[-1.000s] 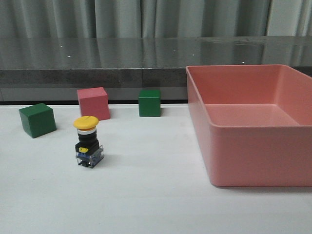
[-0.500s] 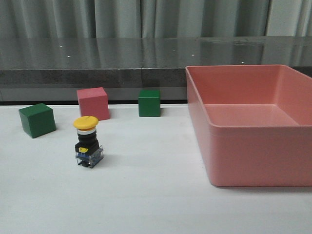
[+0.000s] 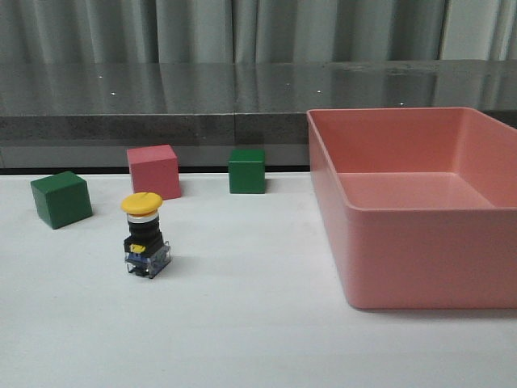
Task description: Place and stand button with both arms
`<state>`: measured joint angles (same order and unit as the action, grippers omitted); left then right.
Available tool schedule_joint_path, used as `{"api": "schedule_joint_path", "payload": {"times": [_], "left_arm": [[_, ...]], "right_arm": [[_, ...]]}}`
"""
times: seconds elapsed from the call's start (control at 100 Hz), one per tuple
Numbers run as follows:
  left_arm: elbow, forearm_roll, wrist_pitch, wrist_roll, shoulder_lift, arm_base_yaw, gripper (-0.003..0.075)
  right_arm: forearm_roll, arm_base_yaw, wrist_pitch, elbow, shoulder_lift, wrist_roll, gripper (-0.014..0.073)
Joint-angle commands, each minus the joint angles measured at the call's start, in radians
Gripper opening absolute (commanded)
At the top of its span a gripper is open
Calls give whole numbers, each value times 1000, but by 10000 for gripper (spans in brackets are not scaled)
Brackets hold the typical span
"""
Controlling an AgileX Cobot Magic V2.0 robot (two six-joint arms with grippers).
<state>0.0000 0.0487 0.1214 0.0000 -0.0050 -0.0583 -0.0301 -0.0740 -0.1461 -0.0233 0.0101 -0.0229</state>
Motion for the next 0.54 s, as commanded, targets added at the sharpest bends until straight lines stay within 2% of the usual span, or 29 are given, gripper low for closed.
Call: {"api": "schedule_joint_path", "payload": {"times": [0.0,0.53], "left_arm": [[46,-1,-85,-9,-32,-2,-20],[46,-1,-85,-9,-32,-2,-20]], "right_arm": [[-2,-18,105,11,22,7,-62],[-2,-46,102,11,22,7,-62]]}}
